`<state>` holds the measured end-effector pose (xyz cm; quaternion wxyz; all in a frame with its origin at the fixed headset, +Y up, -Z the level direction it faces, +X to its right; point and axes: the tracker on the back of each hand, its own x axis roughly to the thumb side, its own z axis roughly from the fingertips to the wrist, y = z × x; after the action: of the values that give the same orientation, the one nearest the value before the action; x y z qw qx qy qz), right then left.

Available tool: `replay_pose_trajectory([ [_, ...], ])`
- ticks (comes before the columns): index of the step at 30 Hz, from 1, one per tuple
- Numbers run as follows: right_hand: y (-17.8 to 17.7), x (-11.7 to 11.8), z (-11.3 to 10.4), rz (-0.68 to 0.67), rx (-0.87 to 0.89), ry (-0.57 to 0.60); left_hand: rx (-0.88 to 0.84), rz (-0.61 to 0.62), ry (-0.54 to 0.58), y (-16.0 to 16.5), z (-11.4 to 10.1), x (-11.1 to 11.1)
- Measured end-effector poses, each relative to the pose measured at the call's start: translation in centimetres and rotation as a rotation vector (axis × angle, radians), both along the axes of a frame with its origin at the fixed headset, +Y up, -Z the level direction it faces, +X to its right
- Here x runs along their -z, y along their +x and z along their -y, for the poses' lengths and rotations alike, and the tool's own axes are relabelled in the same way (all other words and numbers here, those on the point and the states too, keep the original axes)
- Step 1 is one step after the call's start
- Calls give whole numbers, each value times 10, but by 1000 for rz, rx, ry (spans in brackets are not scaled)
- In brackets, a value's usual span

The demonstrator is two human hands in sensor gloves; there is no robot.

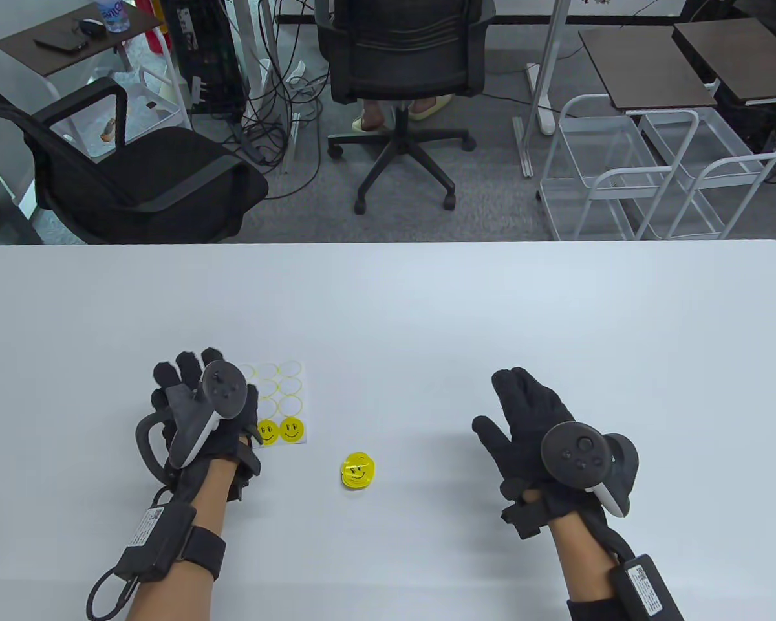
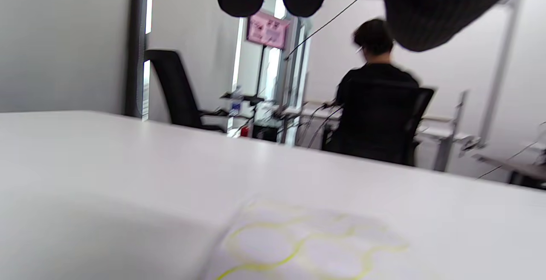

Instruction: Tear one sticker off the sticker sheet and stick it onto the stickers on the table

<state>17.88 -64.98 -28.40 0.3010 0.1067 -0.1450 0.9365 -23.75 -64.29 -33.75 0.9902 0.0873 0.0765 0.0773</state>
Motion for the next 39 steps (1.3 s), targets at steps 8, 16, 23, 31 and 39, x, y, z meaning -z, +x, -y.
replay_pose_trajectory([
  [8,12,1,0,50,-3,-17,-26,392,269,55,-25,-37],
  [16,19,-2,2,79,-10,-19,-56,548,290,80,-2,-58],
  [23,15,-4,5,69,-20,-34,3,579,245,65,7,-59],
  [31,10,-2,14,61,-40,-51,-63,553,250,50,16,-57],
  [39,5,2,26,45,-59,-89,-54,531,189,50,25,-49],
])
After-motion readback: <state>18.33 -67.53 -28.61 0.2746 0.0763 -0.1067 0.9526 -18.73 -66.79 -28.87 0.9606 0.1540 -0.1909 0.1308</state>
